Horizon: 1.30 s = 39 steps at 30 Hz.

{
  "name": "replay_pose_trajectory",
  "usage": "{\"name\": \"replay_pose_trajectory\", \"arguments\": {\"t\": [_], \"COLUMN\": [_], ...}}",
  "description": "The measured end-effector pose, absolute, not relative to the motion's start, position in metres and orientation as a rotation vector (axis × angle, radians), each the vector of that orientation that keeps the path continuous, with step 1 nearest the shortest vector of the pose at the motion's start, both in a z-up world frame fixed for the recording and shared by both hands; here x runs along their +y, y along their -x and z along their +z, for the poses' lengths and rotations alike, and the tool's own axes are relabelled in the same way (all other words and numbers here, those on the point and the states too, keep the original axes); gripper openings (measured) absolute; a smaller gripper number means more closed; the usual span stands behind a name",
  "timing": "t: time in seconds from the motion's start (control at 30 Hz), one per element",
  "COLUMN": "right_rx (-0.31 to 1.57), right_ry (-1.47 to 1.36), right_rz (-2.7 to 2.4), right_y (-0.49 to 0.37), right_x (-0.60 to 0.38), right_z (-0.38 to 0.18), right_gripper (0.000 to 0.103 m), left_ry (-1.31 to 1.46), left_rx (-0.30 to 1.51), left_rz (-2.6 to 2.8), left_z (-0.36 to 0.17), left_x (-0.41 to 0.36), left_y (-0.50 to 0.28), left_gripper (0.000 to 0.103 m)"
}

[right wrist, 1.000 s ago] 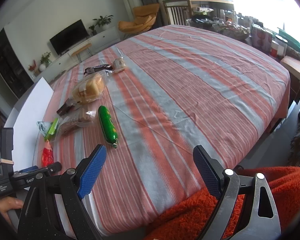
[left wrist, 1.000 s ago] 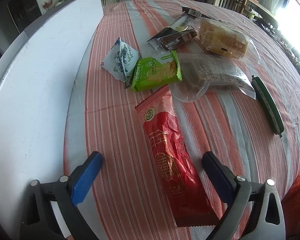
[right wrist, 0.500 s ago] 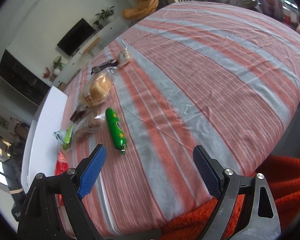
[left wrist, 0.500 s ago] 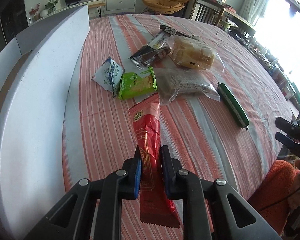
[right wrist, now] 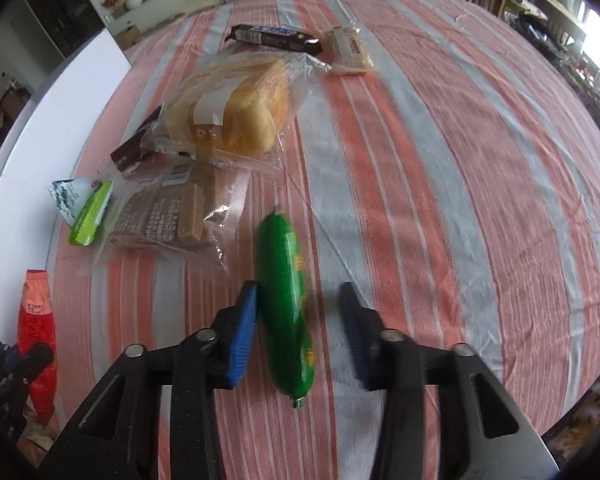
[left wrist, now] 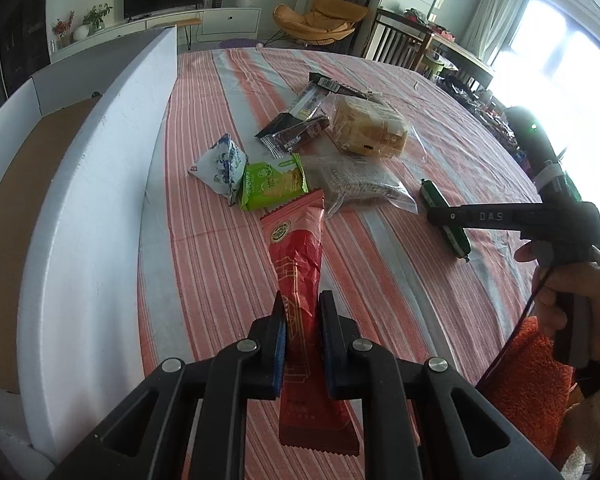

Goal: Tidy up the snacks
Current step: 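Lift the red bar with the left tool while the right tool grasps the green sausage, then carry both snacks over the cardboard box and open both tools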

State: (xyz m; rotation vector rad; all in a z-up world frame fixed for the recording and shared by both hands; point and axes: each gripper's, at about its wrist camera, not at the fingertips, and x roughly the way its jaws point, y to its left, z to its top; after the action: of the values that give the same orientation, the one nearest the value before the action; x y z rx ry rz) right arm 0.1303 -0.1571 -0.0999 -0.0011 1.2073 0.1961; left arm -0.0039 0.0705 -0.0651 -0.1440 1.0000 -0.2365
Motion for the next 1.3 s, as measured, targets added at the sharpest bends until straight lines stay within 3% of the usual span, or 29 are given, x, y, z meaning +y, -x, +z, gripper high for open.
{"name": "replay_pose_trajectory", "arguments": {"t": [0.37, 0.73, 0.9, 1.07, 1.1, 1.13, 1.17, 1.23, 1.3], "right_rx": [1.169, 0.976, 0.970, 0.997, 0.998, 1.000, 0.998, 0.971, 0.937], "right_ry": [-0.430, -0.461, -0.398, -0.261, -0.227, -0.201, -0.190, -0.166, -0.115], "right_rz": [0.257, 0.632, 0.766, 0.762, 0.743, 0.728, 0.724, 0.690, 0.620], "right_y": [-0.097, -0.074, -0.078, -0.075, -0.072, -0.070, -0.069, -0.064, -0.063], "right_x": [-0.205, -0.070, 0.018, 0.073, 0.076, 0.077, 0.076, 0.062, 0.044], "right_z": [-0.071, 0.055, 0.071, 0.044, 0.039, 0.034, 0.031, 0.027, 0.022], "right_gripper": [0.023, 0.024, 0.024, 0.027, 0.029, 0.037, 0.053, 0.062, 0.062], "left_ry": [0.218, 0.354, 0.342, 0.256, 0.244, 0.243, 0.247, 0.242, 0.226], "left_rx": [0.903, 0.745, 0.768, 0.855, 0.884, 0.911, 0.928, 0.922, 0.888], "left_rz": [-0.355, -0.260, -0.058, 0.101, 0.118, 0.128, 0.137, 0.156, 0.160], "left_z": [-0.012, 0.069, 0.061, 0.018, 0.006, -0.004, -0.012, -0.019, -0.020], "left_x": [0.077, 0.186, 0.258, 0.287, 0.287, 0.288, 0.289, 0.283, 0.274], "left_y": [0.023, 0.029, 0.023, 0.009, 0.007, 0.005, 0.004, 0.001, 0.000], "left_gripper": [0.012, 0.012, 0.012, 0.014, 0.018, 0.029, 0.053, 0.084, 0.088]}}
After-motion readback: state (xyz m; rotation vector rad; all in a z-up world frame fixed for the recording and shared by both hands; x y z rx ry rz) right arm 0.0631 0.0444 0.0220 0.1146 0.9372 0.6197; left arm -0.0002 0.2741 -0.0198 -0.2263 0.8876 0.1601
